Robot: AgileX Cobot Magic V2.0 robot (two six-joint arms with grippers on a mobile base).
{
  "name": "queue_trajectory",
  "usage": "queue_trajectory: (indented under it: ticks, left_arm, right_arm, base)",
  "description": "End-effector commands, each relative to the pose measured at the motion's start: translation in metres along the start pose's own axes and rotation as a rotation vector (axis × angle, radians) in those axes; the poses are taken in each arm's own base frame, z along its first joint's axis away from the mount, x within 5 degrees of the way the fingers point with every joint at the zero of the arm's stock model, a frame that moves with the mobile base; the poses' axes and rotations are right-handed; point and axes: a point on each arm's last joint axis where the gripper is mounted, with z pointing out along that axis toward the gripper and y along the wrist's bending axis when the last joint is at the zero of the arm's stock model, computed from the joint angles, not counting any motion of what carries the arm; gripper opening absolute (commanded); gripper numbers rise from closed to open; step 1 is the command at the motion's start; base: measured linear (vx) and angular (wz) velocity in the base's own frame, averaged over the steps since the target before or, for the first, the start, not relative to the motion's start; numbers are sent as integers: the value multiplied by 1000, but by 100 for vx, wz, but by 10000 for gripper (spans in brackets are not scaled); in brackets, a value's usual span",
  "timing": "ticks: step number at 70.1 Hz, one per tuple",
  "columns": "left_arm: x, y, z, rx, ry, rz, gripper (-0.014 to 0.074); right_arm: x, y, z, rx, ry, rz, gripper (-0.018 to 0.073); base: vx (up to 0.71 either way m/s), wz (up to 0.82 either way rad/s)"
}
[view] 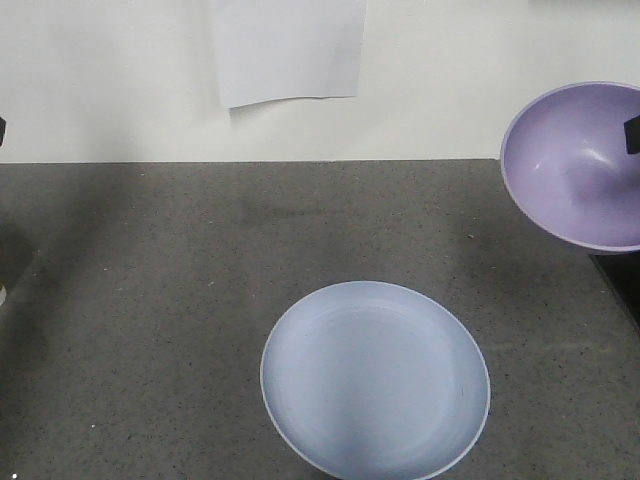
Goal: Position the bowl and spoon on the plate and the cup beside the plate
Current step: 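Lower the lavender bowl with the right gripper onto the blue plate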
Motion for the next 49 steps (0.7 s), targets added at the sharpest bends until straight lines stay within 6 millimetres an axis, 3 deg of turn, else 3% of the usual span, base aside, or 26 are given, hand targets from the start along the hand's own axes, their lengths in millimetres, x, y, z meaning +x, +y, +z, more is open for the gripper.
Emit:
queue_trajectory:
  ticks: [1, 31, 40, 49]
  left_arm:
    - [-6, -1, -21, 10, -113, -3, -6]
    - [-7, -1, -21, 11, -117, -3, -6]
    - [-7, -1, -21, 11, -117, -3, -6]
    - [-7, -1, -21, 11, -117, -3, -6]
  right_arm:
    - [-8, -2, -14, 3, -109, 3, -6]
    - [-10, 0, -14, -10, -131, 2, -6]
    - [-12, 9, -10, -107, -129, -40, -6]
    - [-14, 27, 7, -303, -61, -92, -6]
  base:
    - [0, 0]
    - [0, 0]
    - [0, 0]
    - [0, 0]
